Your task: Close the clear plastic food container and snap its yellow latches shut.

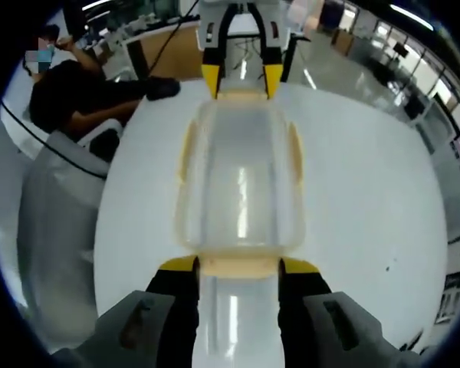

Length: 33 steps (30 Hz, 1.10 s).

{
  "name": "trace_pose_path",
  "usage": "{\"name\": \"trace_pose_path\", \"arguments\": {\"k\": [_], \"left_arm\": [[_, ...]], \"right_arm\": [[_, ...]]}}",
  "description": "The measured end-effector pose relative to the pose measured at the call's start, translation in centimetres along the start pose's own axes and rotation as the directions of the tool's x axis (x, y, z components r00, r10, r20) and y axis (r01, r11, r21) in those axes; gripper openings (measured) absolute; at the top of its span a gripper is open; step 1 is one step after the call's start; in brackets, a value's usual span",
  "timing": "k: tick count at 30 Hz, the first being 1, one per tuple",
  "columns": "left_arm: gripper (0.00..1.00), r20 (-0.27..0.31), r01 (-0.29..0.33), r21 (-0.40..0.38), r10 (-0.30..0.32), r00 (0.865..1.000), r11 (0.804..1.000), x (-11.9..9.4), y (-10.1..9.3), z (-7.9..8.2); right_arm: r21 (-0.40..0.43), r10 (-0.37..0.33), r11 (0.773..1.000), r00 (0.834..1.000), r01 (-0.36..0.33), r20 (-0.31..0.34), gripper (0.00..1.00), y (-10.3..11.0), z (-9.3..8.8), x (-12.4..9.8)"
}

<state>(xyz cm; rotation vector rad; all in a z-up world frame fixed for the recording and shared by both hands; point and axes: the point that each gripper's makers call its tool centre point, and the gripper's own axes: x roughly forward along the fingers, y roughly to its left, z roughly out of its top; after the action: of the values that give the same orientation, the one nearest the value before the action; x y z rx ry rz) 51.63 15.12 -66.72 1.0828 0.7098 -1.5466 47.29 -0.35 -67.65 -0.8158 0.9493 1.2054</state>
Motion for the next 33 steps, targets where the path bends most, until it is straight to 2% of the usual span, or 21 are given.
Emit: {"name": "trace_pose_path", "arguments": {"k": [7, 16, 25, 33], "left_arm": [[0.34, 0.008, 0.003, 0.013, -0.003, 1.000, 1.000, 1.3, -0.1, 4.4], [0.34, 0.017, -0.002, 0.025, 0.001, 1.000, 1.000, 3.8, 0.4, 8.7], [0.34, 0.026, 0.007, 0.041, -0.008, 1.000, 0.999, 6.1, 0.9, 12.4], [0.34, 0.038, 0.014, 0.043, -0.015, 0.999, 0.999, 8.1, 1.0, 14.5]], "right_arm": [[-0.002, -0.005, 1.000, 0.999, 0.005, -0.041, 0.37, -0.3, -3.6, -2.1], [0.012, -0.010, 1.000, 0.998, 0.011, -0.062, 0.37, -0.7, -8.2, -4.0], [0.038, -0.004, 0.999, 0.998, 0.006, -0.065, 0.37, -0.7, -12.5, -5.1], [0.053, 0.007, 0.999, 0.997, -0.003, -0.071, 0.37, -0.6, -15.7, -5.0]]}}
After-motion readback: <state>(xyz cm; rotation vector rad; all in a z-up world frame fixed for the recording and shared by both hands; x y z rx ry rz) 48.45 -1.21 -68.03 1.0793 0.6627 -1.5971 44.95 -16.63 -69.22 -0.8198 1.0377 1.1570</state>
